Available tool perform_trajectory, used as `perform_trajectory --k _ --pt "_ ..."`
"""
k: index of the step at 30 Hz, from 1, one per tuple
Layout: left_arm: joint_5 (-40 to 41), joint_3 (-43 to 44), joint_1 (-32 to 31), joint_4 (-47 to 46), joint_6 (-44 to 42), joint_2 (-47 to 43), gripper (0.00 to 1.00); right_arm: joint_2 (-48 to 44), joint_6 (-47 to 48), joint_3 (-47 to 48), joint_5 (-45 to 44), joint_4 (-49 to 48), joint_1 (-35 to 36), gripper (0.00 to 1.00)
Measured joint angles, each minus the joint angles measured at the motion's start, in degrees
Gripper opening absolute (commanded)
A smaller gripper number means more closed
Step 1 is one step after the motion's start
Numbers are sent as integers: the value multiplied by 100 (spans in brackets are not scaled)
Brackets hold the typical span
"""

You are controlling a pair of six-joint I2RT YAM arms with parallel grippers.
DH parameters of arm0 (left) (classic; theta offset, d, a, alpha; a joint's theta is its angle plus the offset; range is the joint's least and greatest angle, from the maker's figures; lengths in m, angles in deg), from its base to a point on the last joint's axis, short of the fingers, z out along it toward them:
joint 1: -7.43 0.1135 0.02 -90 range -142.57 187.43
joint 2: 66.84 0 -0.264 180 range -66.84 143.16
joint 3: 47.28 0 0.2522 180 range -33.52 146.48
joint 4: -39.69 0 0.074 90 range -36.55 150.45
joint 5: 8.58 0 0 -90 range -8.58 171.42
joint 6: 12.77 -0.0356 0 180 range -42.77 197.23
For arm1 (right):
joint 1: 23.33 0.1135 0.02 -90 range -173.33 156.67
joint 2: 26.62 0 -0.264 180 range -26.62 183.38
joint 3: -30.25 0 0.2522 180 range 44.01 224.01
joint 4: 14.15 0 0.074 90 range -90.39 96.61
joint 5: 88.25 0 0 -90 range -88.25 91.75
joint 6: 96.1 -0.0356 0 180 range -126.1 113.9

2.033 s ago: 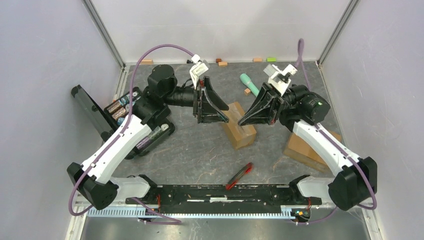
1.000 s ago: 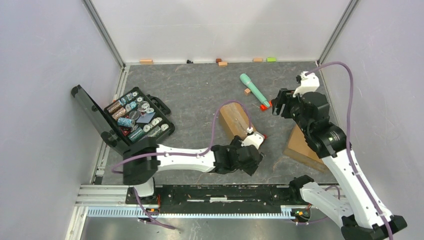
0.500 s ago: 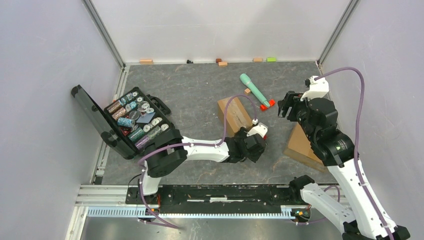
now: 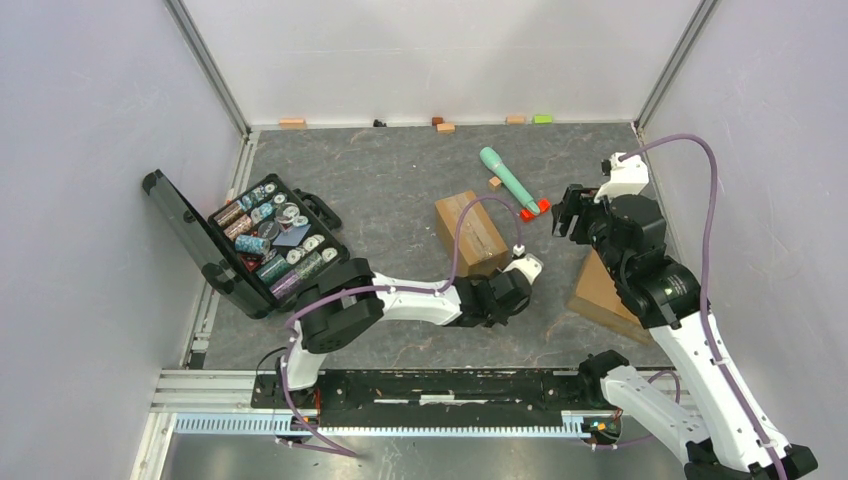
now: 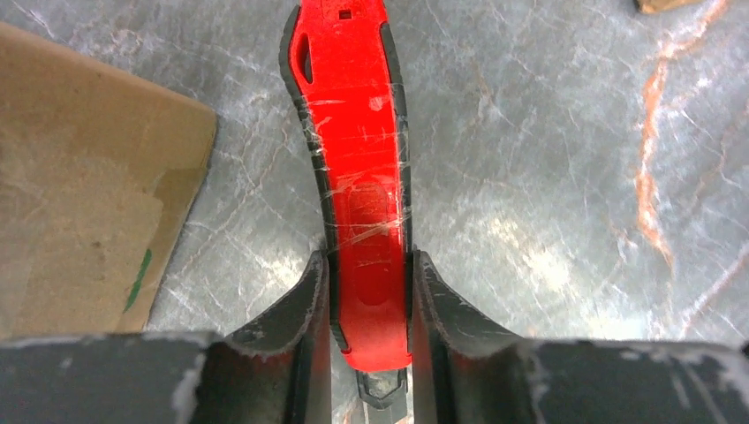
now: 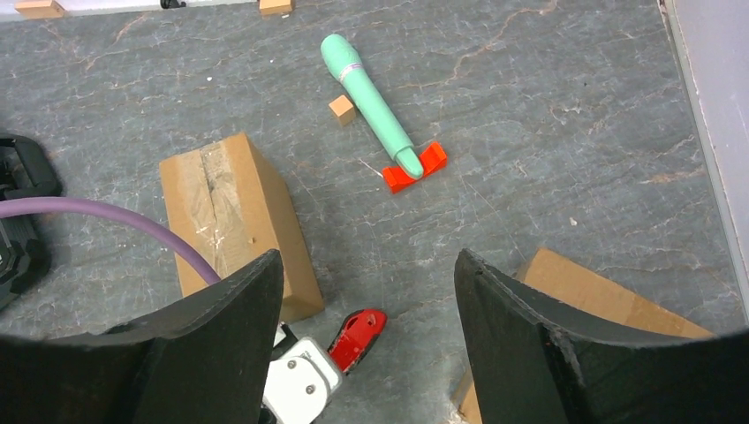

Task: Unpack the express box
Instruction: Pick up the knife at the center of the board, then cut the express box at the center of the board.

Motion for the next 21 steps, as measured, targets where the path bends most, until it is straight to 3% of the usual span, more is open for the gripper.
perform_trajectory --k 4,8,13,16,21 --pt "-549 -184 162 315 -9 -448 2 2 125 2 155 -142 0 81" --pt "-1587 -247 535 728 -131 -1480 2 0 369 4 702 -479 0 84" --pt "-3504 15 1399 1182 -308 -2933 2 -50 881 4 2138 -1222 0 90" --pt "-4669 153 2057 1381 -380 -3517 2 -208 1261 4 3067 -1714 0 93" --pt "-6227 177 2826 1878 -459 -4081 2 -398 2046 219 4575 -2190 0 92"
